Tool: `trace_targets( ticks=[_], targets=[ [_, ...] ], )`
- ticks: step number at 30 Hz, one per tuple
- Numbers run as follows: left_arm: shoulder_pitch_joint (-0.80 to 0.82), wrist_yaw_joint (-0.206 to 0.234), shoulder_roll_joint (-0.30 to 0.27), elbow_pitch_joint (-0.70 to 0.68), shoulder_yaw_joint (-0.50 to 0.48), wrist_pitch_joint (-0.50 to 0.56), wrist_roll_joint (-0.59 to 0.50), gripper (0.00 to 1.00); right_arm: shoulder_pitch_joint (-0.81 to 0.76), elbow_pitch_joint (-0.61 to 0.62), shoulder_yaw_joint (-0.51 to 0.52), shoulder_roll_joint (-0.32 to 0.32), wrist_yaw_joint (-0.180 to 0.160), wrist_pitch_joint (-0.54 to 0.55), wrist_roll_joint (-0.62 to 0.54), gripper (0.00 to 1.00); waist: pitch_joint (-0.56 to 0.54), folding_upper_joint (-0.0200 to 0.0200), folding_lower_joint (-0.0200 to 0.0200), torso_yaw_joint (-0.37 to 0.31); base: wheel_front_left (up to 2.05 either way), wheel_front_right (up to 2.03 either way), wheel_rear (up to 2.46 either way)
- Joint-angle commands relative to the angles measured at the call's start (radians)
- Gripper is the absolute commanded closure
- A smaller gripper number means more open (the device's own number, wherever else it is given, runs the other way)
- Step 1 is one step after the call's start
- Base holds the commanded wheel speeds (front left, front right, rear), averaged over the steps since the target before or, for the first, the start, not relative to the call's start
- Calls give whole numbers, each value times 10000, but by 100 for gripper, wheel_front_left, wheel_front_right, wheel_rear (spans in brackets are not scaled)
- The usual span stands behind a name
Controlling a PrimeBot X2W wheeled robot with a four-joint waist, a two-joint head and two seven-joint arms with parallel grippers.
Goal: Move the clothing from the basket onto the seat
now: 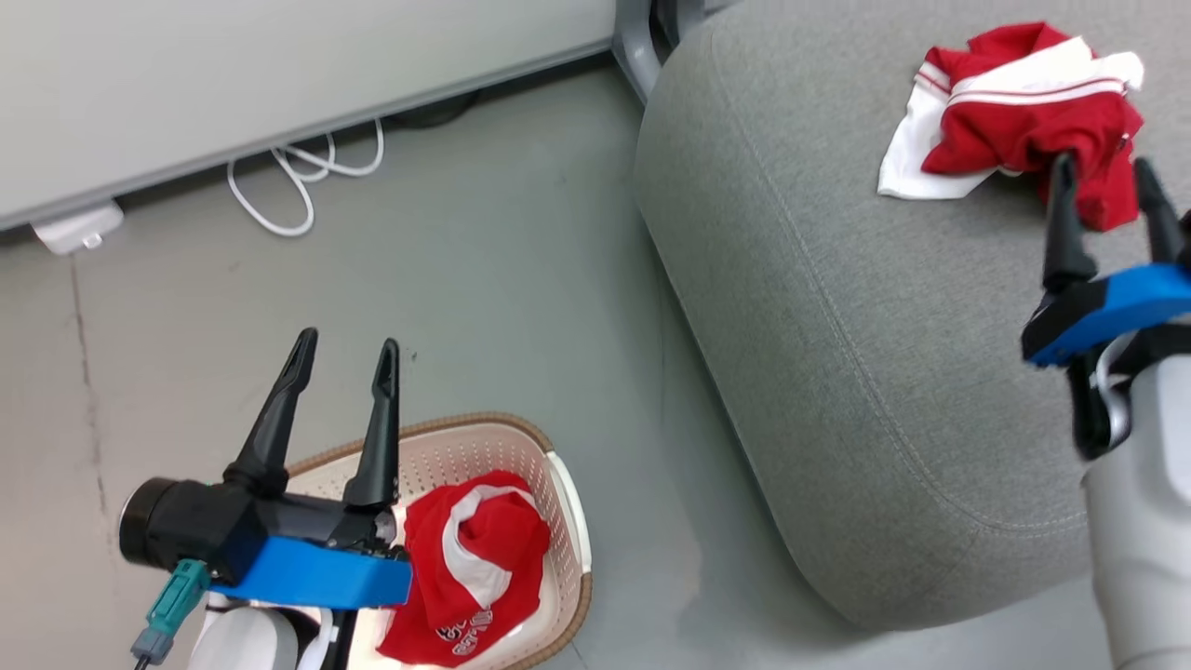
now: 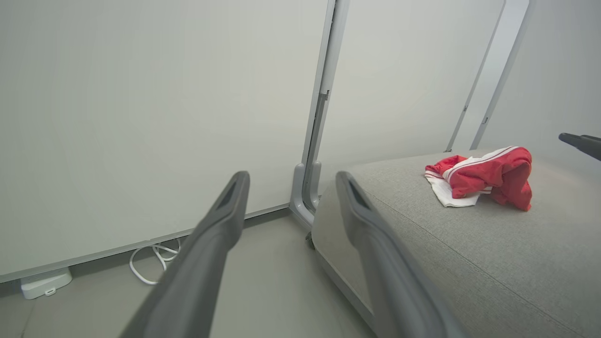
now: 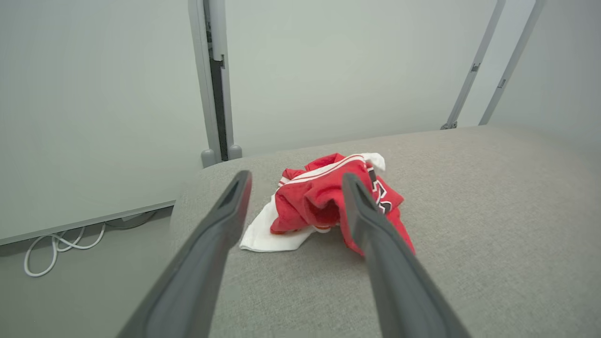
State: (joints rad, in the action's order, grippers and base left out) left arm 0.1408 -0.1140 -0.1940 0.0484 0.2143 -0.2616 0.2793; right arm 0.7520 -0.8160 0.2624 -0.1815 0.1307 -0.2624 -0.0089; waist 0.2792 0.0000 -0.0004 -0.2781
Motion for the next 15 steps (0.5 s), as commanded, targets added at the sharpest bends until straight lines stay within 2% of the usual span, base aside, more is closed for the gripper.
trace_targets(
  ticks=[1,9,15],
  targets=[
    [-195,-21,99,68,-233,-49,-93,0,-638,543,-169,177,1,-29,14,0,-465,0,4,-10,0,0,0],
    [-806,-112,588,401,-1007,-48,-278,0,-2985,3256,-882,873,1,-31,126,0,-1188,0,4,366,0,0,0],
    [-1101,-142,795,644,-1556,-48,-384,0,-4200,4513,-1290,1154,1,-4,85,0,-1561,0,4,790,0,0,0]
  ],
)
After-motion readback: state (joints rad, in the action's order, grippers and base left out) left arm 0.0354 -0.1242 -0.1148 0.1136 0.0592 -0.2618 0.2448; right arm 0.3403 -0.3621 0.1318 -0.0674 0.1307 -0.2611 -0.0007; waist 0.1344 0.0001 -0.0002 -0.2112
